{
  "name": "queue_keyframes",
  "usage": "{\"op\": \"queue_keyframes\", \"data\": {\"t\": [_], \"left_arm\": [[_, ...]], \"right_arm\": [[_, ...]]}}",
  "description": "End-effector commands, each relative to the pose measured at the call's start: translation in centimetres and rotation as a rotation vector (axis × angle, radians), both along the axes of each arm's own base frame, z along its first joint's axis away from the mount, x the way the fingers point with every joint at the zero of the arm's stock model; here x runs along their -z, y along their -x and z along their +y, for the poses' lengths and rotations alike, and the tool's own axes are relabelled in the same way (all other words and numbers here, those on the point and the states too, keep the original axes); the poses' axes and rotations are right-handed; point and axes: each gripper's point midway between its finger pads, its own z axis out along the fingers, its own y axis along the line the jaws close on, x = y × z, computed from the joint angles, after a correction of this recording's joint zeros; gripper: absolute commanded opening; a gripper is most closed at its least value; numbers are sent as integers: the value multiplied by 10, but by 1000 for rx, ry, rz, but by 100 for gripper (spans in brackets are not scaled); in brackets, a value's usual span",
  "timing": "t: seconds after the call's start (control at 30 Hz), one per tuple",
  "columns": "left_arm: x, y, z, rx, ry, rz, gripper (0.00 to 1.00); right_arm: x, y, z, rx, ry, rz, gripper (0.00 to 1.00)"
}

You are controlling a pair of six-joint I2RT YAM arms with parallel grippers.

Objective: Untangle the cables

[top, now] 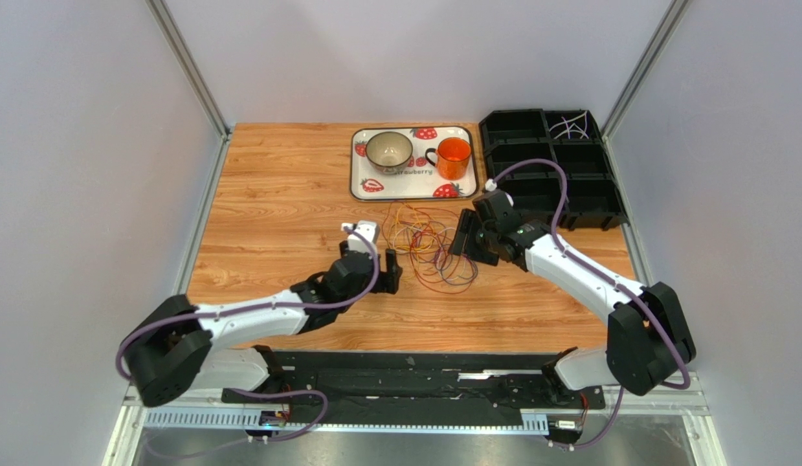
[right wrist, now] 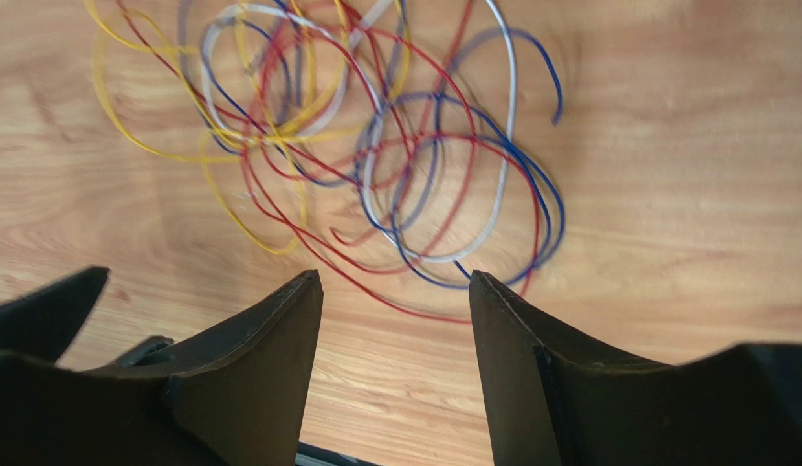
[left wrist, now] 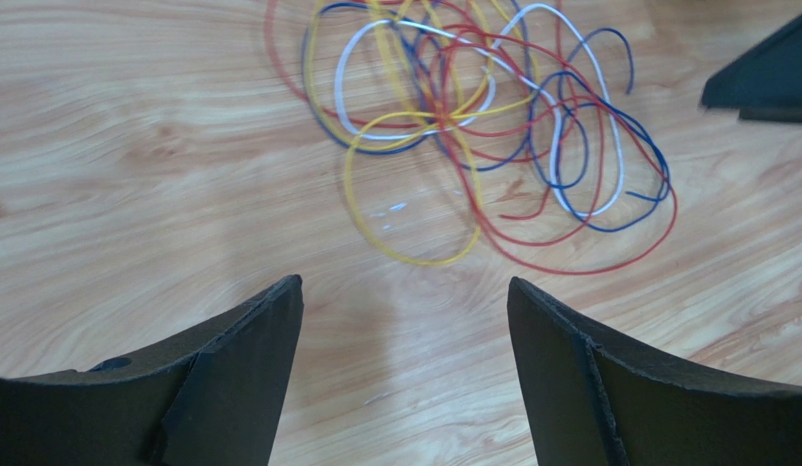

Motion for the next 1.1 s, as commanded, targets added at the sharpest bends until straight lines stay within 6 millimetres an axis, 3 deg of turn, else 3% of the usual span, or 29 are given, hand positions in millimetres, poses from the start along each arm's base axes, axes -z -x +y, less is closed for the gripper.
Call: {"op": "queue_keyframes", "data": {"t": [0.0,0.03,0.07,0.13,0.2,0.23,0.3,0.43,0.6,0.7,0.73,0.83,1.07], "left_arm": [[-10,-19,-42,78,-29,-34,85],[-18,-26,-53,90,-14,-45,82],[-3,-27,-62,114,-40,-12,81],[-5,-35,-79,136,-39,-8,75],[20,-38,-81,122,-101,58,72],[15,-45,-86,103,-100,56,71],[31,-47,-83,75,-148,100,68],[40,-50,-85,42,-169,134,52],[50,-48,-74,-10,-169,150,44],[58,-45,-71,-12,-186,174,30],[57,-46,-73,-11,-183,175,15],[57,-45,-71,-17,-186,178,0],[43,-42,-69,-9,-145,156,0]], "right_arm": [[0,16,2,19,-9,-15,61],[4,22,2,11,-4,-9,61],[7,25,-1,17,3,-1,61],[6,29,-3,15,6,-7,61],[7,33,-9,19,23,-8,61],[6,34,-11,21,27,-13,61],[2,36,-17,25,38,-30,61],[-3,38,-22,26,53,-48,61],[-1,37,-19,15,54,-36,61],[2,36,-17,6,57,-26,60],[3,37,-17,3,59,-24,60],[6,37,-19,2,69,-22,60],[7,40,-26,-2,100,-28,60]]}}
